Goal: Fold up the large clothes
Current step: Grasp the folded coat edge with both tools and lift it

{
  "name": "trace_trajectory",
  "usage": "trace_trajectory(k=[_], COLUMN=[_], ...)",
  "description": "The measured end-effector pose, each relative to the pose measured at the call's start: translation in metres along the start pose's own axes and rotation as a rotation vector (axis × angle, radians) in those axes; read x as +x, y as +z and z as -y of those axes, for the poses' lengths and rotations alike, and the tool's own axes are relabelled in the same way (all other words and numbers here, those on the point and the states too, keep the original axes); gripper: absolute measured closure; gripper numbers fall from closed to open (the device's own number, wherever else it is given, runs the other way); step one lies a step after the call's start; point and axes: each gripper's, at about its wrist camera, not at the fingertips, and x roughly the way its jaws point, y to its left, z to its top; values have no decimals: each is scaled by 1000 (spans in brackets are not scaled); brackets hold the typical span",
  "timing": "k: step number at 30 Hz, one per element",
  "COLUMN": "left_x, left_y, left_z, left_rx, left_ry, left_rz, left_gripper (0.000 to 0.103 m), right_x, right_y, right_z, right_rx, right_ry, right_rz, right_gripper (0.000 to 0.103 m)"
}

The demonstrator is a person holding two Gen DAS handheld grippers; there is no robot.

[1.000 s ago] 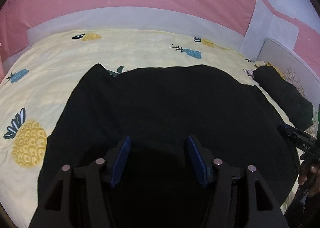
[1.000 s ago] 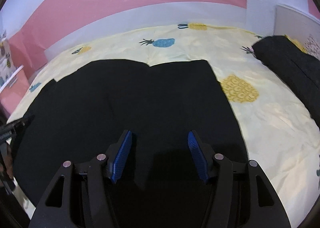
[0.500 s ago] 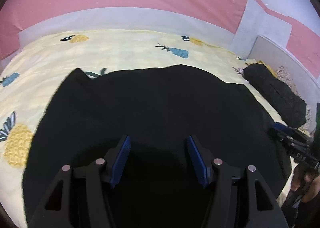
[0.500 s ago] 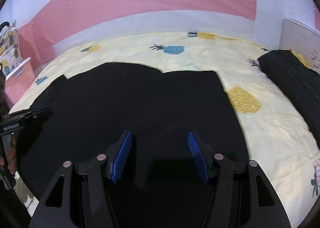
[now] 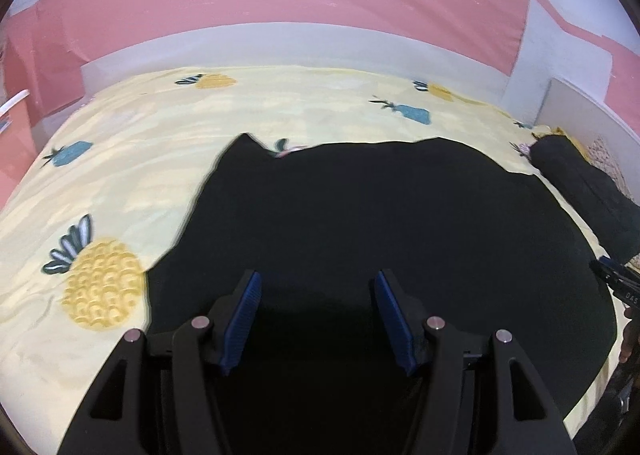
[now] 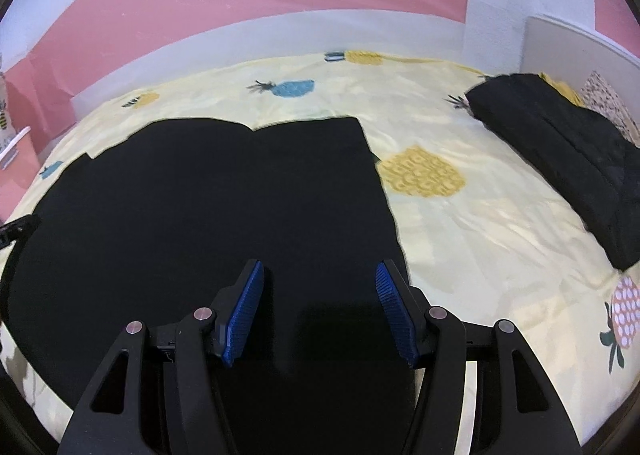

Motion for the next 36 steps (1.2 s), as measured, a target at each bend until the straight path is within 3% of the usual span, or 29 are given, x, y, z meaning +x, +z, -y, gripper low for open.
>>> trace_trajectory(k=[4, 8, 13, 16, 21, 26, 29, 34, 36], left_x=[-1, 3, 16, 28, 49, 65, 61, 53, 53], left_y=[-8, -18, -26, -30, -35, -38, -41, -55, -55], left_z=[-41, -75, -100, -106, -129, -139, -133, -121, -120], left_rx=[-81, -161, -266, -304, -422, -472, -458, -449, -441], left_ry=[43, 73, -63, -90, -206, -303, -315, -397, -394], left_rz=[-9, -40, -71, -90, -133, -181, -183, -207, -201], left_gripper=[41, 40, 38, 28, 19, 15, 16, 16, 15], right_x=[3, 11, 23, 33, 56, 82, 91, 77, 74], right_y=[-6, -14, -15, -14, -8, -8, -18, -29, -32], right_z=[16, 34, 45, 52, 68, 81, 91, 78, 76], right_rx=[26, 107, 155, 189, 242, 300, 369, 325, 316], right_ry=[-4, 58, 132, 177, 283, 423, 513, 564, 575], right_rz=[-24, -58, -93, -122, -176, -250, -262, -287, -285], right_gripper=[40, 37, 34, 32, 26, 17, 17, 21, 22])
